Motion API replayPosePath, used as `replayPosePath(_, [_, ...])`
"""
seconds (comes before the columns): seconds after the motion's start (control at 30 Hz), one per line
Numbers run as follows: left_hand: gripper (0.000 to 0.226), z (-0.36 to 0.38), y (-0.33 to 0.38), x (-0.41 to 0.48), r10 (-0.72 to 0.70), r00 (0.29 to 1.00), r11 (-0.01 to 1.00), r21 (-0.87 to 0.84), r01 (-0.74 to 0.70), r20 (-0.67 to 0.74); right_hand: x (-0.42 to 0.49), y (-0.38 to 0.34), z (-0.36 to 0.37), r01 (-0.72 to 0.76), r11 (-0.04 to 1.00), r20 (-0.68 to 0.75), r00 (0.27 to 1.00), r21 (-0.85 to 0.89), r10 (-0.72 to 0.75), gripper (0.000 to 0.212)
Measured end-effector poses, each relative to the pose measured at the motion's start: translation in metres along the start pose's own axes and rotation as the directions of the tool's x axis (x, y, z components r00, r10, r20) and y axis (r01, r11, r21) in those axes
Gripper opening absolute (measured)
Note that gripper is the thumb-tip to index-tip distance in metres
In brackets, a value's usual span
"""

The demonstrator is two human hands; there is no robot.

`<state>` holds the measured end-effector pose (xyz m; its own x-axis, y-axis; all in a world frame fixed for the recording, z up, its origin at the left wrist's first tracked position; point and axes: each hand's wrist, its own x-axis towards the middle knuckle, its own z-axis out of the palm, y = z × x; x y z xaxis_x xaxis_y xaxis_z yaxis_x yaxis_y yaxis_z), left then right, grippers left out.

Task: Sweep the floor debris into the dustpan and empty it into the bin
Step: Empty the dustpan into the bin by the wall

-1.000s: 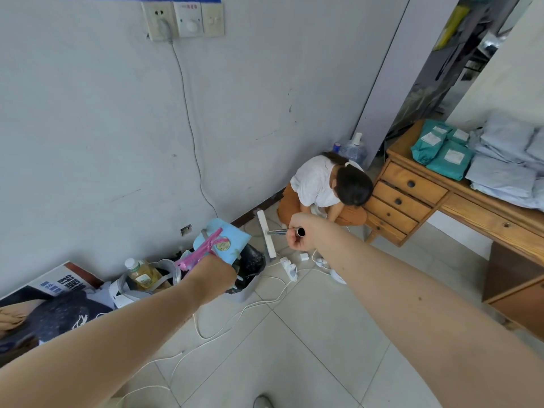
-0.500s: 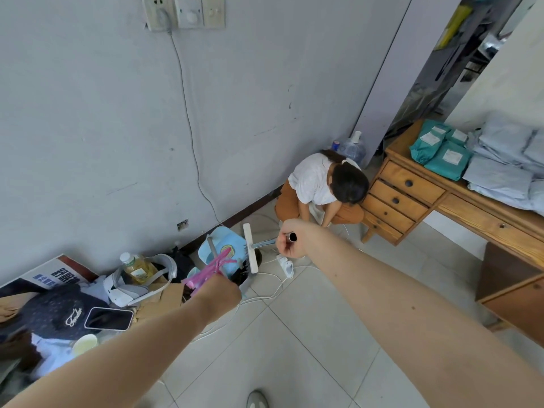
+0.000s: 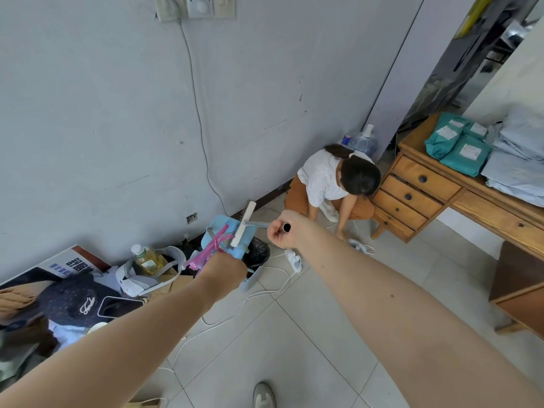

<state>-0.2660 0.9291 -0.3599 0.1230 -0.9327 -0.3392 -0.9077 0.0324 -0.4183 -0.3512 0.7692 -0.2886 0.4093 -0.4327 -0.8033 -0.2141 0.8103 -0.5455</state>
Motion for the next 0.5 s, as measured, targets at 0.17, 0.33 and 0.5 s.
replayPosePath(0.17, [0.006, 0.0, -0.015, -0.005, -0.02, 1.0, 1.0, -0.007, 0.02, -0.019, 0.023, 0.032, 0.002, 0.005, 0.996, -0.021, 1.0, -0.087, -0.007, 0.031])
replayPosePath(0.33, [0.007, 0.002, -0.025, -0.014, -0.042, 0.999, 0.999, -0.016, 0.042, -0.024, 0.034, 0.048, -0.006, -0.014, 0.993, -0.072, 0.997, -0.117, 0.006, 0.028])
replayPosePath(0.5, [0.007, 0.002, -0.023, -0.012, -0.015, 1.0, 1.0, 0.023, 0.016, -0.015, 0.031, 0.039, -0.013, -0.034, 0.984, -0.076, 0.997, -0.177, 0.02, 0.032])
